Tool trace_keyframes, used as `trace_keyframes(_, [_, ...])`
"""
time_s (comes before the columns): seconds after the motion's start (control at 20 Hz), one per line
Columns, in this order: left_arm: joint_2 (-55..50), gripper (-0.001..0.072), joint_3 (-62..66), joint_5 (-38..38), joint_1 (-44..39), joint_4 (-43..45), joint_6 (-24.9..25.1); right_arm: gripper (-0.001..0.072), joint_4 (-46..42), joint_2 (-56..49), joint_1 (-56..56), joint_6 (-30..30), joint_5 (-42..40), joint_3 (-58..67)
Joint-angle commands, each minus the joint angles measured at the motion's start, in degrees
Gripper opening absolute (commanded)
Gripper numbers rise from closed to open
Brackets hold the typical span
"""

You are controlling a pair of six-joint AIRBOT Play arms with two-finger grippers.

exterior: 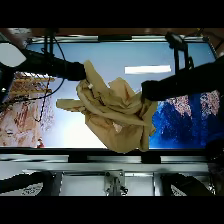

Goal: Fold the shirts.

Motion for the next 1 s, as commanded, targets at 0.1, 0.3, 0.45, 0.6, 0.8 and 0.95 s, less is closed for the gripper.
trace_keyframes(0.1, [-3.06,0.0055,-0.02,-2.58,-1.79,6.32,0.26,0.0083,-3.37,2.25,0.0,4.37,8.24,-17.55])
trace_keyframes(0.3, [-3.1,0.0055,-0.04,-6.8,-1.73,11.02,-0.59,0.0654,-6.08,2.34,-0.04,-5.81,11.87,-23.34])
trace_keyframes(0.45, [-3.1,0.0055,-0.04,-7.28,-1.92,10.95,-0.59,0.0653,-5.07,2.32,0.0,-21.38,14.56,-16.92])
trace_keyframes(0.6, [-3.1,0.0055,-0.04,-7.26,-1.92,10.95,-0.61,0.0654,3.13,2.32,0.02,-37.16,17.29,-13.7])
trace_keyframes(0.8, [-3.1,0.0055,-0.04,-7.17,-1.9,10.95,-1.49,0.0652,7.74,1.18,5.07,-54.14,17.38,-13.73])
trace_keyframes(0.95, [-3.1,0.0056,-0.04,-7.19,-1.9,10.95,-1.51,0.0652,3.58,-1.51,12.22,-61.96,17.33,-13.73])
